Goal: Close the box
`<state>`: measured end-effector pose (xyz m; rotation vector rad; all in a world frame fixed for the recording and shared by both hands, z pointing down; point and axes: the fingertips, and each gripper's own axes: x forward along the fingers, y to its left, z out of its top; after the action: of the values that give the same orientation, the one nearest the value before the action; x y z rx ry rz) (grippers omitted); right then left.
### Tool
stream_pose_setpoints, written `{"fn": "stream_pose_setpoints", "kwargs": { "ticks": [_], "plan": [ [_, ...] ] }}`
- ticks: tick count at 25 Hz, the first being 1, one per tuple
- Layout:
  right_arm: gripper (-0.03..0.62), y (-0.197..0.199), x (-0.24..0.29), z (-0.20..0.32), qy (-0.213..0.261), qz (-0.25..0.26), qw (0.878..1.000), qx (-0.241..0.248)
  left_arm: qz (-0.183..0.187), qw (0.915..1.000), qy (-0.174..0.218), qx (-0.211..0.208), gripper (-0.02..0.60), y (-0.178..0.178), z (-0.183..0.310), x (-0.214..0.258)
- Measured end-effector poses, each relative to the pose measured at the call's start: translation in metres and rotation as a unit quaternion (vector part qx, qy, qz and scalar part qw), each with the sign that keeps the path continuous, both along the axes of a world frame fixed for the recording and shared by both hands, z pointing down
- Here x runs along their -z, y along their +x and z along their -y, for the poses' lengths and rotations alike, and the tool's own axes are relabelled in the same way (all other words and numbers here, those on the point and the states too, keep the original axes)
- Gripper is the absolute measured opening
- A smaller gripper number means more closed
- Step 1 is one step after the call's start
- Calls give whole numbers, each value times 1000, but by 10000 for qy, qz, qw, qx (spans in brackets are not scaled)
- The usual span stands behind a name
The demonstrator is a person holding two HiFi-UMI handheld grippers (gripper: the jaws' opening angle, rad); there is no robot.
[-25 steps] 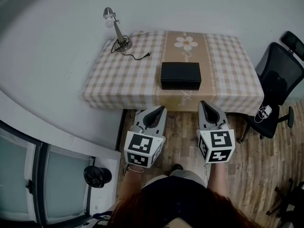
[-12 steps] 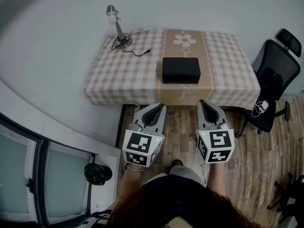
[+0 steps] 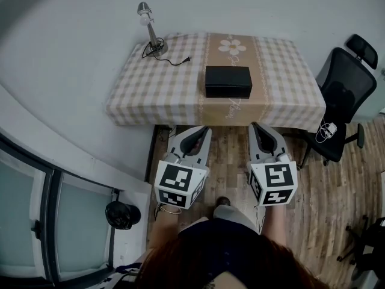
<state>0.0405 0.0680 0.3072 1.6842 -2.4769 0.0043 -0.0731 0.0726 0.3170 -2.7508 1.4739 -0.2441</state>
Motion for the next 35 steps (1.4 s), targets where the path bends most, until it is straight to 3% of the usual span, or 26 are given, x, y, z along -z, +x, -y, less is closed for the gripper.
{"fn": "stream_pose_setpoints", "kwargs": {
  "ticks": [18, 35],
  "plan": [
    [17, -8, 6, -53, 86, -86, 9999, -102, -118, 9998, 64, -172, 28, -2, -43, 4],
    [17, -9, 8, -65, 125, -176, 9997, -99, -175, 9995, 96, -252, 29, 3, -51, 4]
  ]
}}
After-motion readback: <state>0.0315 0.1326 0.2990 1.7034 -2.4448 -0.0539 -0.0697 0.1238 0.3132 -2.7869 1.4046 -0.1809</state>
